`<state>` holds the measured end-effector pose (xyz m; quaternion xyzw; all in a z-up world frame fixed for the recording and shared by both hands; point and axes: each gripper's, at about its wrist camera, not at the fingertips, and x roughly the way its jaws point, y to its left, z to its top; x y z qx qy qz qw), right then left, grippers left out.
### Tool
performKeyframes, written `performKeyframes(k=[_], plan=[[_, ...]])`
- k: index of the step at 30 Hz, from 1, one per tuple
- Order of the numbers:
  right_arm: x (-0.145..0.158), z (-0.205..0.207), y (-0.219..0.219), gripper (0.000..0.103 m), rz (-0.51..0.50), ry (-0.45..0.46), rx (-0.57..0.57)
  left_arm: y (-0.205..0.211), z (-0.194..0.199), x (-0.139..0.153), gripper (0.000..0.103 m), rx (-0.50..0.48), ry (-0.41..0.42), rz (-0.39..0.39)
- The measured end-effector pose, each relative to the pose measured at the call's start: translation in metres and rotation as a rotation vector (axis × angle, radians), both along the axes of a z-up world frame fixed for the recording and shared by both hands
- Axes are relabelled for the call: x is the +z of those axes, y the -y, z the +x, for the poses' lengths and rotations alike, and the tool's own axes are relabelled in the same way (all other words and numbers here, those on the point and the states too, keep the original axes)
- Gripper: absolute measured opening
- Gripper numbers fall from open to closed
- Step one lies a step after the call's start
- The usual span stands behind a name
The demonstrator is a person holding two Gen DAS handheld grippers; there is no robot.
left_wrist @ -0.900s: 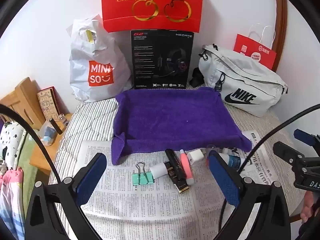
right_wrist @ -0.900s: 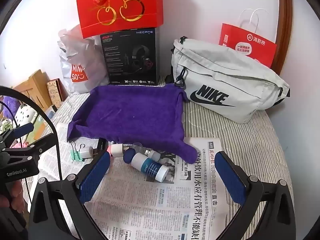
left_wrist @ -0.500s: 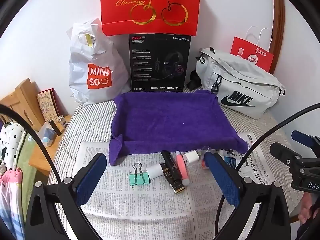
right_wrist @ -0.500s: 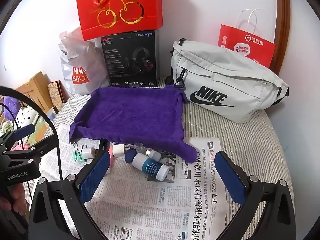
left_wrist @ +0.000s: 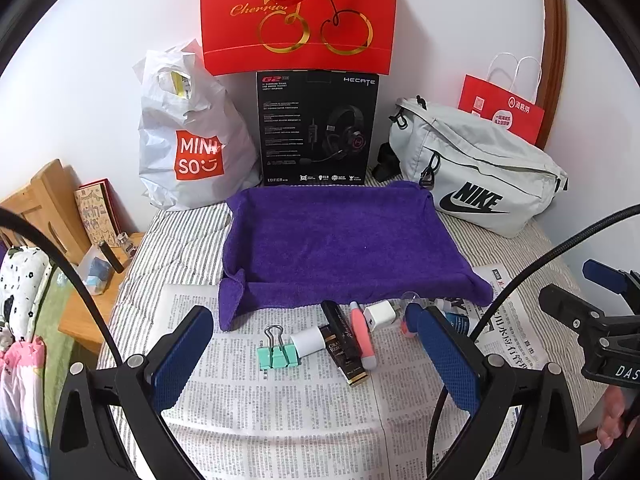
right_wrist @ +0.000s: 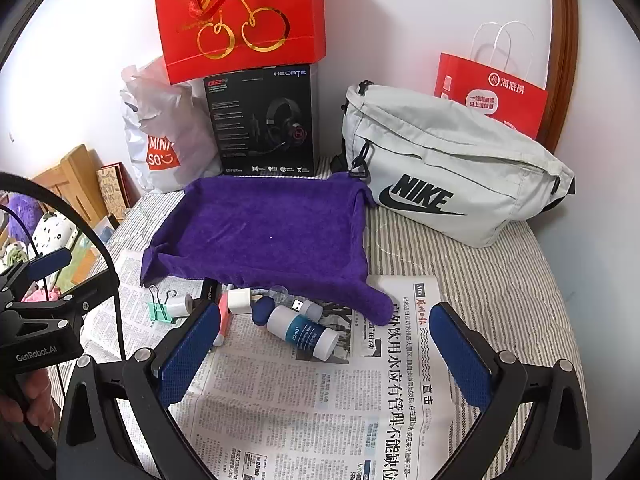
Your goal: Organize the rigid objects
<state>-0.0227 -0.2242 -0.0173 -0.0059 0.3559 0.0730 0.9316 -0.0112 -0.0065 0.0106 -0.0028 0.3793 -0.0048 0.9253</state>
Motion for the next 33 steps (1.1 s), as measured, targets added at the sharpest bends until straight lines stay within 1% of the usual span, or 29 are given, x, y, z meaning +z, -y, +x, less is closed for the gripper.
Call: performKeyframes(k=[33], plan=[[0.0019,-0.0053,-0.0021,0.103,-0.001,0.002,-0.003,-0.0013,-0.0034,-0.0004,0.103,0.005,-0.001,0.010]])
